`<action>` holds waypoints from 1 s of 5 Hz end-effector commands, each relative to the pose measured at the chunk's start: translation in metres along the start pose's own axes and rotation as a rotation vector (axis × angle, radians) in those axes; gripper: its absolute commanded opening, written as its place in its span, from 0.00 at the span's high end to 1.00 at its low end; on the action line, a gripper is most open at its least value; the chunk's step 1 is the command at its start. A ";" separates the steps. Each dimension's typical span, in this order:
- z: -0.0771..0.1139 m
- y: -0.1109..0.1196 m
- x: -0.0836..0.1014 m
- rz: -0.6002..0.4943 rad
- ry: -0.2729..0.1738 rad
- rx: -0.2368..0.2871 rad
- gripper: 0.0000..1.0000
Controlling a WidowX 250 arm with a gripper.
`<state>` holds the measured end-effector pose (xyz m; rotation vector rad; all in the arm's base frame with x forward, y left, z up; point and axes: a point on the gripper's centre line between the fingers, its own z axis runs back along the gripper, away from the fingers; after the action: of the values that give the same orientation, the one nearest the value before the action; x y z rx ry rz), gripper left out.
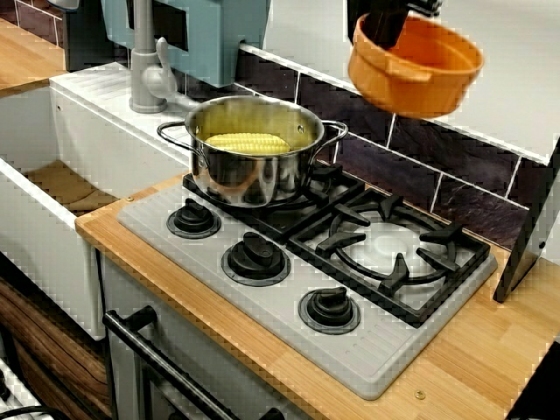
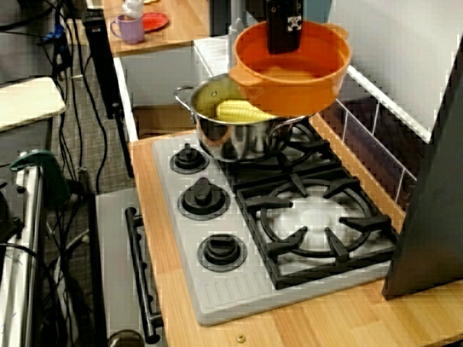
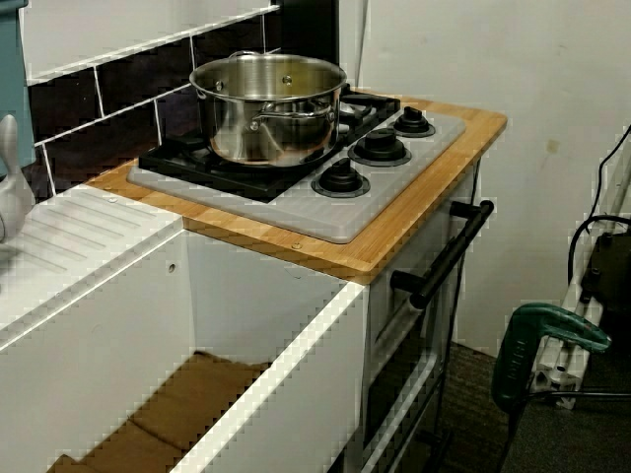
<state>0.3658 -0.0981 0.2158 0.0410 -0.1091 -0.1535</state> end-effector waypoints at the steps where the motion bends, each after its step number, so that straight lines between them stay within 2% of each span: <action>1: 0.014 0.026 -0.016 0.051 -0.071 0.037 1.00; 3: 0.021 0.063 -0.033 0.128 -0.090 0.046 1.00; 5: 0.012 0.095 -0.051 0.216 -0.086 0.055 1.00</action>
<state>0.3355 0.0029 0.2014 0.0825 -0.1238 0.0595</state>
